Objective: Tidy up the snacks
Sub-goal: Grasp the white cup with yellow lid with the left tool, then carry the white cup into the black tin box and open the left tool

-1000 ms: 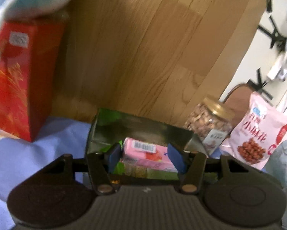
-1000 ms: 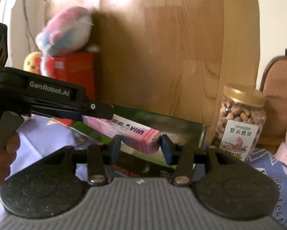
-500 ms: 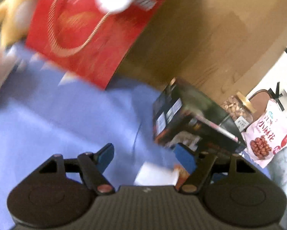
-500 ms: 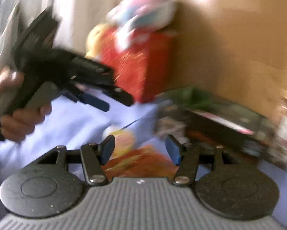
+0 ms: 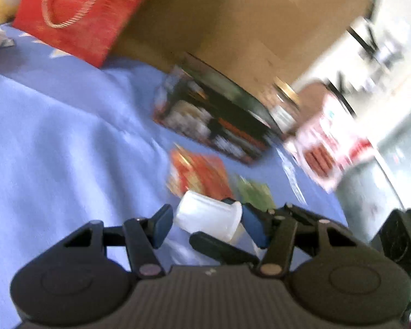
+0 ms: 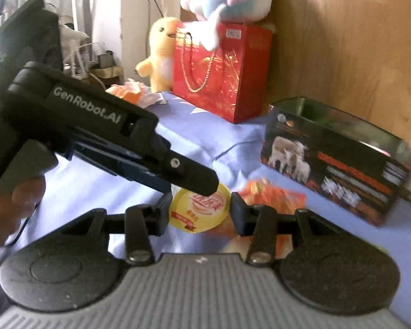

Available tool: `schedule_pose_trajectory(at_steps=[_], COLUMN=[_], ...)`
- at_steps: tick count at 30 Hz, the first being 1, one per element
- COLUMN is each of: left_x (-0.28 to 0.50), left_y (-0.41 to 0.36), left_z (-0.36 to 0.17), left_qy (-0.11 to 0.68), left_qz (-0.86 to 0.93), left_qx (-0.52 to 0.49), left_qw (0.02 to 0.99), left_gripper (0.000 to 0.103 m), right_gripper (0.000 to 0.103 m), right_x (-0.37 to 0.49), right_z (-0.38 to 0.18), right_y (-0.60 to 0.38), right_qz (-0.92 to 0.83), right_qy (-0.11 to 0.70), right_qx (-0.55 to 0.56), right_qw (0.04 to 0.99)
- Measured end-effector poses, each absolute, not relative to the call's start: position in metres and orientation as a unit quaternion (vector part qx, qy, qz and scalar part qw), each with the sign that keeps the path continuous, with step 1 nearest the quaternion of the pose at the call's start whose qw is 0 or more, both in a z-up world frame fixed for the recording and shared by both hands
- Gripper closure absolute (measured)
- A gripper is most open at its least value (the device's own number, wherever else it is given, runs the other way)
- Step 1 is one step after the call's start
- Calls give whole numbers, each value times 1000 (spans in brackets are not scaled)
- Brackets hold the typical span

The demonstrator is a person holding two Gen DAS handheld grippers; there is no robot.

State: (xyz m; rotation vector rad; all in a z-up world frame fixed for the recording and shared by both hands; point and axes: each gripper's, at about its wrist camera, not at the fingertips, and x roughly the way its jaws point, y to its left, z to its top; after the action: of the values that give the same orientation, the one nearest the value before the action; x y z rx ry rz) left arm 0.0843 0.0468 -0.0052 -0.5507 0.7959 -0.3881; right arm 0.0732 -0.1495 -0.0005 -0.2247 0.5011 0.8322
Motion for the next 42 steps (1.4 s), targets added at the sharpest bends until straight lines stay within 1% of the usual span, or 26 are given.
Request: schedule_pose_trajectory(at_steps=[5,10,12,13,14,15,16,20,22,24,25,26,27,31,35,39,42], left_x=[75,69,66,63,61,58,56,49,52,57,60,61,61,73,93,137,179], left_y=[-6,-45,-51,-51,-48,-45,-42,-34,-37,-45,-49,-51,-52,-47,-42,-41,-41], left_z=[-22,-17,-14,-12,-10,-6,-3,5,3,-5,-10,-14,-14,-3,29,57,69], left_qy=[425,423,424,422,418,412,407,394,402,416,424,430,422,425,383,344,334], left_qz=[-227,-244,-246,-245,-243,-238,-233,-231,-241,-244,-248,-252,-252,-268,-267,-249,-240], left_qx=[-222,-160,-151,-149,-148,-147,-144,-137,-135,-127,-125,-126,-121,-134,-124,-119,-134], left_qw=[848,858,858,860,863,867,871,879,873,867,862,858,863,854,876,897,902], left_gripper=[48,43,39,39,36,32,30,28,29,35,41,48,50,52,52,52,52], right_gripper=[55,53,53,51,50,45,43,42,43,43,46,54,58,59,58,58,58], right_x=[41,25,26,27,25,22,22,16,17,19,20,20,19,23,42,86,129], right_z=[-15,-21,-24,-25,-27,-28,-30,-31,-31,-31,-31,-31,-31,-17,6,25,34], right_y=[-179,-205,-209,-209,-211,-212,-213,-218,-220,-221,-221,-220,-219,-221,-215,-206,-207], right_qz=[358,327,326,328,331,333,334,336,335,335,335,337,336,328,316,299,285], right_qy=[239,253,261,266,270,275,277,275,276,277,277,277,276,247,195,143,133], right_qx=[-114,-93,-85,-81,-79,-78,-79,-70,-60,-53,-52,-54,-57,-55,-68,-77,-59], right_qw=[895,906,905,903,901,899,897,898,899,899,899,898,899,910,926,940,948])
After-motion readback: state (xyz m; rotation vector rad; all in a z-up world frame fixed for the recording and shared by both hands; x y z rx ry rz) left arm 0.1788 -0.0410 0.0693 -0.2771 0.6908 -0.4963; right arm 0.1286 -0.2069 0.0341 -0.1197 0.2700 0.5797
